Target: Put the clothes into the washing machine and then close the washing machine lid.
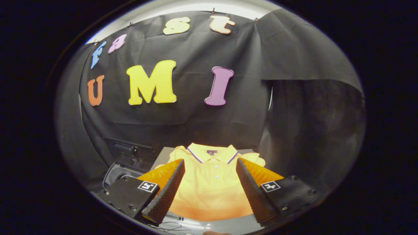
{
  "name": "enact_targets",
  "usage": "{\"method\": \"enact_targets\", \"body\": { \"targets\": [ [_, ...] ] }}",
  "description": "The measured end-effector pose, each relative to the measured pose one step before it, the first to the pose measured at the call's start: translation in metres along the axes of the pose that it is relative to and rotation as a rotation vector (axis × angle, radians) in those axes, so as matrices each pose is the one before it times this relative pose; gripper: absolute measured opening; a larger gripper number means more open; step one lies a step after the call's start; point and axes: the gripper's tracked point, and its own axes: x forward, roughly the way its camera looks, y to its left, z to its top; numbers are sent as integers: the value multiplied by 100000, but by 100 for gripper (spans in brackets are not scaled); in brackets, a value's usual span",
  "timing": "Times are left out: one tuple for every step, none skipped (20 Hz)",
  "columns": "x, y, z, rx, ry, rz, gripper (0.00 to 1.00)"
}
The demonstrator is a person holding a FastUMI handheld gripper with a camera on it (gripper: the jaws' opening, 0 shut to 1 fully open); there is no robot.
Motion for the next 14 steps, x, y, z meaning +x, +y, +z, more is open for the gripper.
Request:
{"method": "enact_targets", "body": {
  "targets": [
    [1244, -329, -88, 228, 2227, 20, 100],
    [1198, -414, -49, -514, 1932, -344, 100],
    [1349, -292, -312, -818, 1682, -1071, 100],
    [1118, -291, -229, -834, 1983, -747, 100],
    [1108, -150, -473, -755, 2726, -467, 100],
    [1026, 9, -666, -534, 3177, 740, 100],
    [560, 8, -740, 76, 3271, 169, 100],
    [814, 127, -409, -277, 3022, 626, 100],
    [1141, 56, -448, -332, 2940, 145, 100],
    [763, 50, -326, 71, 2278, 612, 100],
    [619, 5, -661, 624, 2958, 320, 100],
    [463, 30, -281, 1067, 1970, 645, 100],
    [593, -176, -351, 648, 2172, -102, 100],
    [380, -217, -369, 472, 2190, -268, 100]
  ]
}}
